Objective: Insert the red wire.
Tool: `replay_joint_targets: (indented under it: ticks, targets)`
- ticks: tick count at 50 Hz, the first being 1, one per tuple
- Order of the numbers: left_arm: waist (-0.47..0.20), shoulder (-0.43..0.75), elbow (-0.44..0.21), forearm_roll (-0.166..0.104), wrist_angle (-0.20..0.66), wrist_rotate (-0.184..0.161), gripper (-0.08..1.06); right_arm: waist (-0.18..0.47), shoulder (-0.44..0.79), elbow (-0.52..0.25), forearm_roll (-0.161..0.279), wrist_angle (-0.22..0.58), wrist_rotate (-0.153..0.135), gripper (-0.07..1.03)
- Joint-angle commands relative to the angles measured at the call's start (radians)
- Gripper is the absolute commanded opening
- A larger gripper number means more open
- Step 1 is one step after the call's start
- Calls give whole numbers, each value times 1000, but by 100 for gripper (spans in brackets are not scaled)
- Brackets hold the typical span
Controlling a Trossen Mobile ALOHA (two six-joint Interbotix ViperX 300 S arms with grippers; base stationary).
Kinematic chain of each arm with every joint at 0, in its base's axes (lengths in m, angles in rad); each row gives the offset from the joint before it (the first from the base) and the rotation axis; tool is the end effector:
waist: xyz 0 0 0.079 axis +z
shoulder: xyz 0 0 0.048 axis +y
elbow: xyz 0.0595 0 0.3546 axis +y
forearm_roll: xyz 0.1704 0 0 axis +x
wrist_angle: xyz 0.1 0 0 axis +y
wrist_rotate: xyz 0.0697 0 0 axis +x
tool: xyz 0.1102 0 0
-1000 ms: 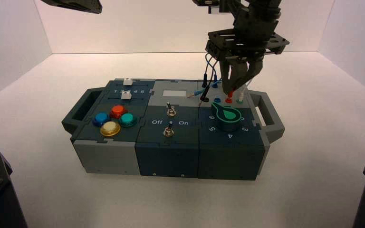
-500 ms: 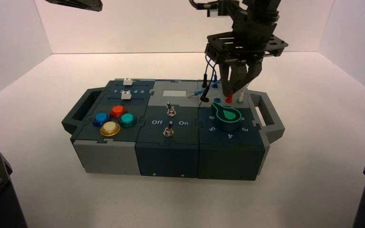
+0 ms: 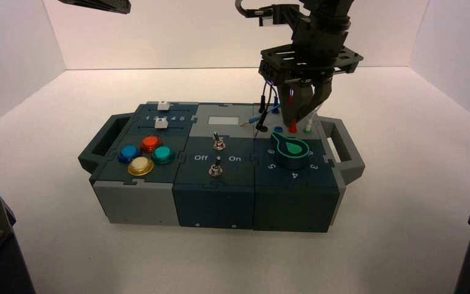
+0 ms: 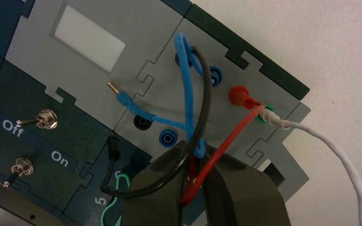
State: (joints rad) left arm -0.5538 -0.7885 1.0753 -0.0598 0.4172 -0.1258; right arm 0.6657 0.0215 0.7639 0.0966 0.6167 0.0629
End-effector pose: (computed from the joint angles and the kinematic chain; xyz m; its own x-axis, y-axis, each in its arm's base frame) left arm 0.1567 -0.1020 0.2264 0.6358 -0.4216 -0.6466 0.4339 0.8880 -0.1523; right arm 0.2210 0.1863 0.1120 0.0991 0.1487 -0.9839 -0.5083 0.8576 0.0785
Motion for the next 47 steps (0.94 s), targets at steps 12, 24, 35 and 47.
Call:
replay_joint_targets:
  ticks: [12,24,35,47]
  targets:
    - [3,-6,-31,2,-5,2,-3,37,-91,9,0,31,2,25]
    - [6,-21,-25,3,-2,2,-3,34,-179,-2,-31,107,3,25]
    - [21,-41,-12,3,2,2,-3,34,-229,8,-35,155,0,25]
    - [41,-46,-11,3,2,2,-3,37,-245,12,-34,213,-3,25]
